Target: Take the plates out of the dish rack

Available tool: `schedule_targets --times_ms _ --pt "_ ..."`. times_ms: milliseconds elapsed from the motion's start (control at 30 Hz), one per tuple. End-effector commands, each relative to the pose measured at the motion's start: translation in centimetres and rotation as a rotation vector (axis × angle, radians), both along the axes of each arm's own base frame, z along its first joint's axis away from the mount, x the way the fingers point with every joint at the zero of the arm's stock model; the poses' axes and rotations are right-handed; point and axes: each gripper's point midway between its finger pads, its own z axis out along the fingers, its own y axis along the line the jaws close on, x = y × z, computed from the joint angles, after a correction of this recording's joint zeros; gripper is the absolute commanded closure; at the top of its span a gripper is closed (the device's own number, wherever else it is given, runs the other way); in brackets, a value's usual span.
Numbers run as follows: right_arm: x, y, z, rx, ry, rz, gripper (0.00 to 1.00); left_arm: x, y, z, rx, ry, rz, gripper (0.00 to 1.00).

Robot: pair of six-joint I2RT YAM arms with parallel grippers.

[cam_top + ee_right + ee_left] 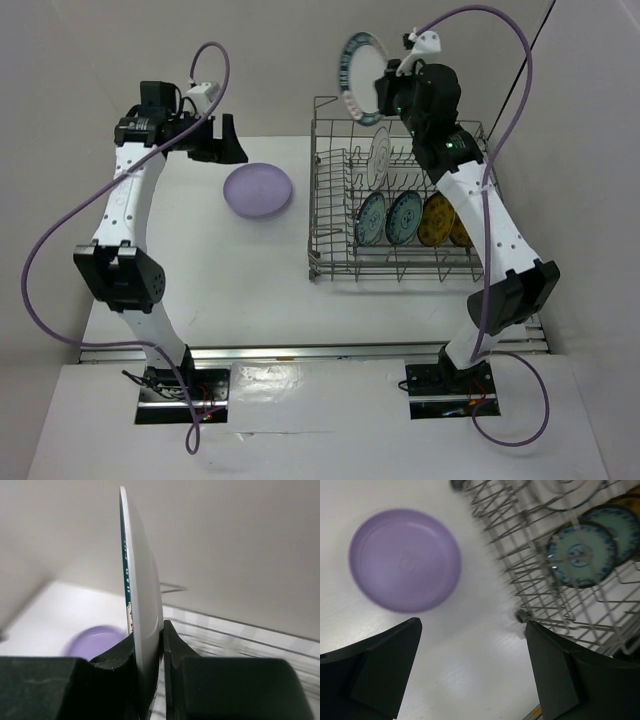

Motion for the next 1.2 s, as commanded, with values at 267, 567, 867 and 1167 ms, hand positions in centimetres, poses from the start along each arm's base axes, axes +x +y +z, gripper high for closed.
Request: schedule_targets --times_ms 267,567,867,1167 --pt "-7.0 18.4 -2.8 0.382 0.126 1.023 1.0 -3.5 -2.6 7.0 -0.155 -0.207 -0.143 0.0" --pt "-10.7 22.1 -6.3 0.434 0.246 1.18 1.0 -2.5 -0.5 3.0 -0.06 -0.143 -0.027 0.0" --pt "-11.8 24.2 -10.1 0.502 0.378 1.254 1.0 -4.2 -3.5 2.8 -0.223 -0.066 -0.184 0.61" --pt "-10.4 25.1 -10.5 0.435 0.391 1.223 0.74 -4.3 -0.7 3.7 -0.301 -0.038 -0.129 1.0"
